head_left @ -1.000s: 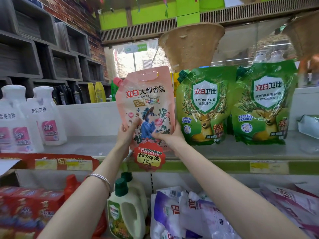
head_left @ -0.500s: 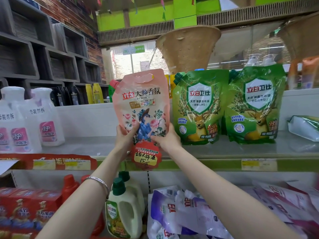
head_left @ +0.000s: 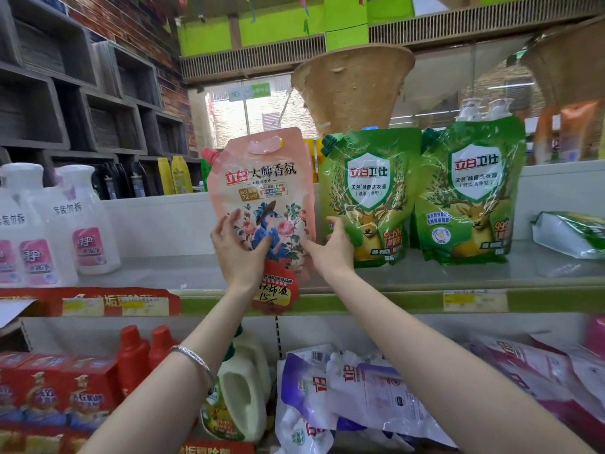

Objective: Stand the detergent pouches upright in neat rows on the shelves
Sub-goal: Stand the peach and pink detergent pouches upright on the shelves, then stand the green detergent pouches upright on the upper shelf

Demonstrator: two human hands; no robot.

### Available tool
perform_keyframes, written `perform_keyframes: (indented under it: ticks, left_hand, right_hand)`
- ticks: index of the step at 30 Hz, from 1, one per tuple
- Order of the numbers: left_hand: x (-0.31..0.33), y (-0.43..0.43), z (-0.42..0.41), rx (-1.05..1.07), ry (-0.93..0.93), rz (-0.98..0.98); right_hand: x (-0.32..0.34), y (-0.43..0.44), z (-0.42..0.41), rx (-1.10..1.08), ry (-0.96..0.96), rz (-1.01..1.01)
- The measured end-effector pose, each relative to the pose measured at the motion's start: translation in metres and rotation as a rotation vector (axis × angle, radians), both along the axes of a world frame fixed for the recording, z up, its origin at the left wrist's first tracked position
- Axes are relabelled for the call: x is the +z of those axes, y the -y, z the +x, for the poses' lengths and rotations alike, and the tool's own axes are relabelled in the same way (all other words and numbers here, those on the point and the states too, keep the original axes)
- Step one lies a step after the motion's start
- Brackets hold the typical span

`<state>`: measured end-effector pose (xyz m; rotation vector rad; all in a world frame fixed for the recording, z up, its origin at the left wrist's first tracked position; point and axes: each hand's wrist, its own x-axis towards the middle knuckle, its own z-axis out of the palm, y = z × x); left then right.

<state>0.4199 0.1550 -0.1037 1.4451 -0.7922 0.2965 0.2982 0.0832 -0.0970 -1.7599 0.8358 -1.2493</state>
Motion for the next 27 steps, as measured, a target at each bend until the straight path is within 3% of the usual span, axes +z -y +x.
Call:
perform_keyframes:
  ticks: [9,19,27]
  left_hand:
    - [-0.007,0.016,-0.068,-0.030,0.402,0.061]
    - [-0.009,0.072,-0.142,-0.240,0.388,0.196]
    - [-0.013,0.122,-0.223,-0.454,0.379,0.191]
  right_hand:
    - [-0.006,0.018,-0.045,-0.054,0.028,-0.156]
    - [-0.009,0.063,-0.123,-0.175,-0.061,-0.191]
    - [-0.008,0.105,-0.199,-0.313,-0.107,-0.227]
